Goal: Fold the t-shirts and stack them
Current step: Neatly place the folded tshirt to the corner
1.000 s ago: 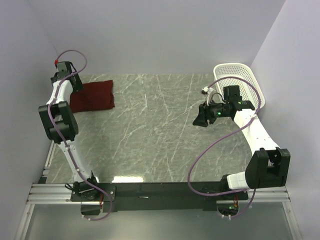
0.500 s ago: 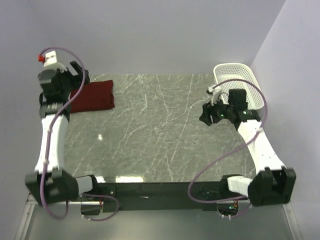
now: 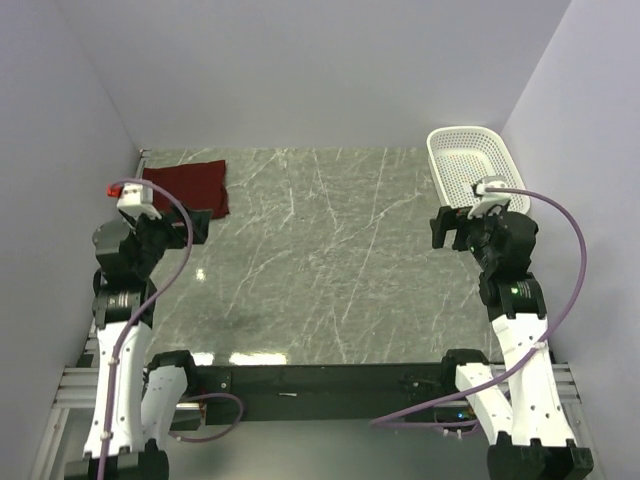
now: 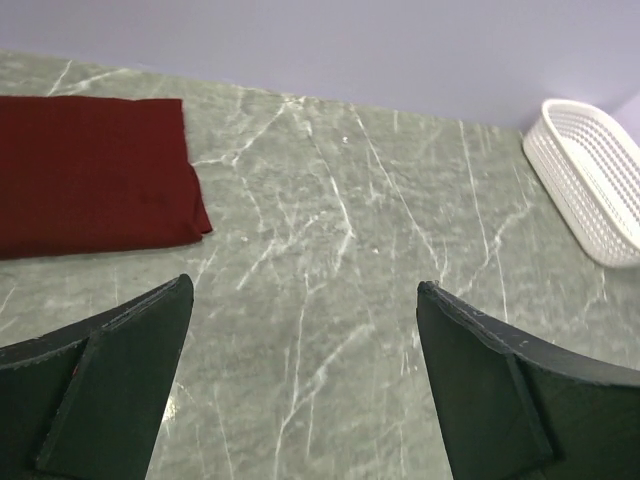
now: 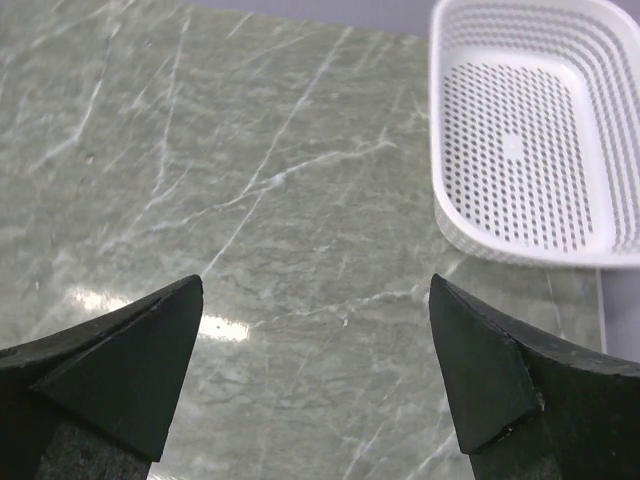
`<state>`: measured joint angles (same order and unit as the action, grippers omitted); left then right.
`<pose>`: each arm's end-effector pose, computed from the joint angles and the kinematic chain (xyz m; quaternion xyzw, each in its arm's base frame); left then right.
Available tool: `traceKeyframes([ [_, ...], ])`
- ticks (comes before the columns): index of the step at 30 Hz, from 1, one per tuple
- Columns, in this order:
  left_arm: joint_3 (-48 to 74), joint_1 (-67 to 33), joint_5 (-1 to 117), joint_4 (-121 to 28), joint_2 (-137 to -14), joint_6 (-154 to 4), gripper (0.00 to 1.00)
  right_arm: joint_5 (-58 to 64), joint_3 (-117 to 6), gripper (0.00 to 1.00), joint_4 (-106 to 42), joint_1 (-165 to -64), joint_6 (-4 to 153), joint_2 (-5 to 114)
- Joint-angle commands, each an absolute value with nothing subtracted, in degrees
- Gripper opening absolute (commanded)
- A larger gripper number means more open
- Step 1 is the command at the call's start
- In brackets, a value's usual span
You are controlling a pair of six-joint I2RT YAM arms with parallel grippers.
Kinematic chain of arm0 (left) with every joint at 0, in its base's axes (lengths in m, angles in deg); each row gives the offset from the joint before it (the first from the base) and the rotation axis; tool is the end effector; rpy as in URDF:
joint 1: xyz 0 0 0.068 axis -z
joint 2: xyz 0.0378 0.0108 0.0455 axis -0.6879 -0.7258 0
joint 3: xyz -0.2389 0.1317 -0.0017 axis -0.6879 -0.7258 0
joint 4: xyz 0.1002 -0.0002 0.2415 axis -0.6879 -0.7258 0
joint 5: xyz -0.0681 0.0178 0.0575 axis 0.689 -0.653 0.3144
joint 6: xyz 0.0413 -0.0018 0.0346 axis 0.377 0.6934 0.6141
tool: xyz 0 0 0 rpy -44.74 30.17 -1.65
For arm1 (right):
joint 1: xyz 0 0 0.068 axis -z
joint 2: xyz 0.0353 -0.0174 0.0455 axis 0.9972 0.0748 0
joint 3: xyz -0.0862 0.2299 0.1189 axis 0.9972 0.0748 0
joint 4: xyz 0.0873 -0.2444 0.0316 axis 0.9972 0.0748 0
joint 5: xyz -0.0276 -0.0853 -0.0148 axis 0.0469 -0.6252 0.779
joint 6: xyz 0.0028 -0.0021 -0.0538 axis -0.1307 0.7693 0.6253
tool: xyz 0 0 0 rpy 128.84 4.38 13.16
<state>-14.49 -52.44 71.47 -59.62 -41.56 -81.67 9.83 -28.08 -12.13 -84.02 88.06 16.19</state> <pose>0.1685 0.0132 0.3481 -0.0549 0.7459 -0.1961 0.6342 0.1702 0.0037 0.3482 -0.1109 0.7821 0.0503 0.6111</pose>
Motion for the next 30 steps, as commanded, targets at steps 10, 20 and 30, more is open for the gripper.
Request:
traceKeyframes([
  [10, -22.3, -46.5, 66.2, -61.8, -31.7, -76.8, 0.99, -10.2, -21.9, 0.99, -18.1, -83.2, 75.1, 11.6],
  [20, -23.7, -45.1, 62.9, -61.2, -31.2, -77.2, 0.99, -8.9, -19.1, 0.96, -19.9, -81.4, 75.0, 10.8],
  [30, -23.8, -45.0, 62.9, -61.1, -31.9, -77.0, 0.99, -6.6, -17.2, 0.95, -20.8, -79.2, 74.1, 10.5],
])
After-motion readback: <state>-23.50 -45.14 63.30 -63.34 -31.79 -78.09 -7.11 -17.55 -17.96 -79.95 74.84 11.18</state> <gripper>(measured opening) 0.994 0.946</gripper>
